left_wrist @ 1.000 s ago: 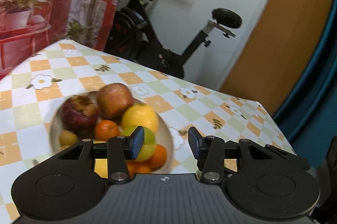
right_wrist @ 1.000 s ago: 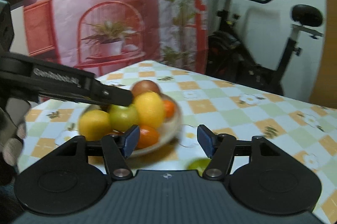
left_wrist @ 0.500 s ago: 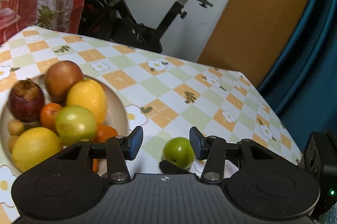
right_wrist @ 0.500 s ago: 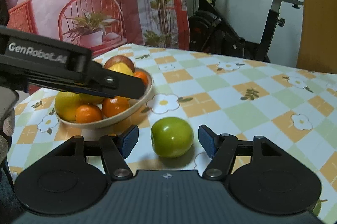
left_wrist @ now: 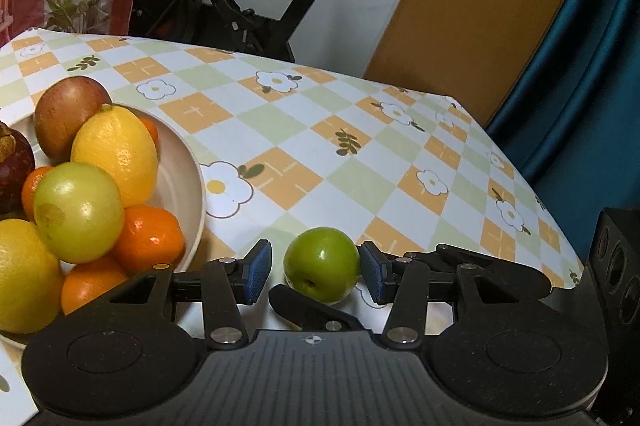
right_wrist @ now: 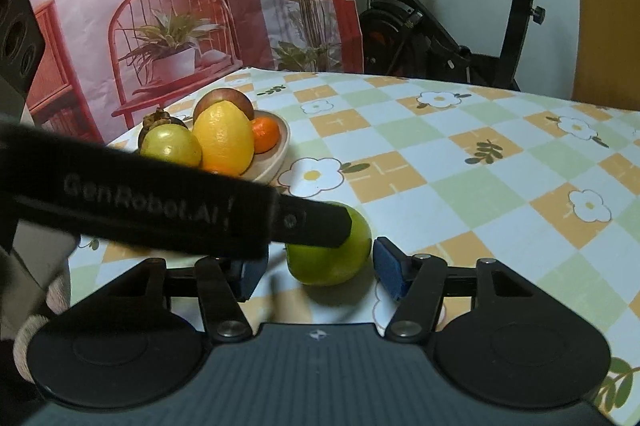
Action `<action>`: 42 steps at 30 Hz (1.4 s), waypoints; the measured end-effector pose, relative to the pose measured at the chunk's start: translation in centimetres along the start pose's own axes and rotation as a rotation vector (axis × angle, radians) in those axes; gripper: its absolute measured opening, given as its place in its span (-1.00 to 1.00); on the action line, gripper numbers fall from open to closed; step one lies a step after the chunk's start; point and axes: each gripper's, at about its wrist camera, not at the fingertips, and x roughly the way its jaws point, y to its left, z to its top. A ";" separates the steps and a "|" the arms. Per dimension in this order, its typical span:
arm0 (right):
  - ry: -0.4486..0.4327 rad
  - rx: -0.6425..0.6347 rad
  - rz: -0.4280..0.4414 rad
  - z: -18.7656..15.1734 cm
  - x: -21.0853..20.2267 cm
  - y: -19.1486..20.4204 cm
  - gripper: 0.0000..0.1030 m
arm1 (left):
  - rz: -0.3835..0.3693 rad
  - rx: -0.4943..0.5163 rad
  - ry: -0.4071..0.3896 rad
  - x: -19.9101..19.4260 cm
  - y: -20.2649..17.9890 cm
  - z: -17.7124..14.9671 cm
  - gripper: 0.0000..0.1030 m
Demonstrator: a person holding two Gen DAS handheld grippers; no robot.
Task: Organize fruits
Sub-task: 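Move both grippers to the remaining green apple on the table, then close the left gripper on the green apple while the right gripper clamps it too, then carry the green apple onto the beige plate and open both grippers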
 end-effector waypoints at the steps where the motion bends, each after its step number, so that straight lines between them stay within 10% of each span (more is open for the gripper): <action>1: 0.003 0.003 -0.002 0.0 0.0 0.0 0.16 | -0.005 -0.004 -0.001 0.1 0.0 0.0 -0.01; 20: -0.005 -0.002 -0.003 0.0 -0.2 0.3 -0.02 | -0.029 -0.007 -0.022 -0.4 -0.2 -0.2 -0.11; 42: -0.073 -0.213 0.091 6.4 0.8 8.5 -0.02 | 0.020 -0.159 -0.263 -7.8 5.5 1.9 -0.11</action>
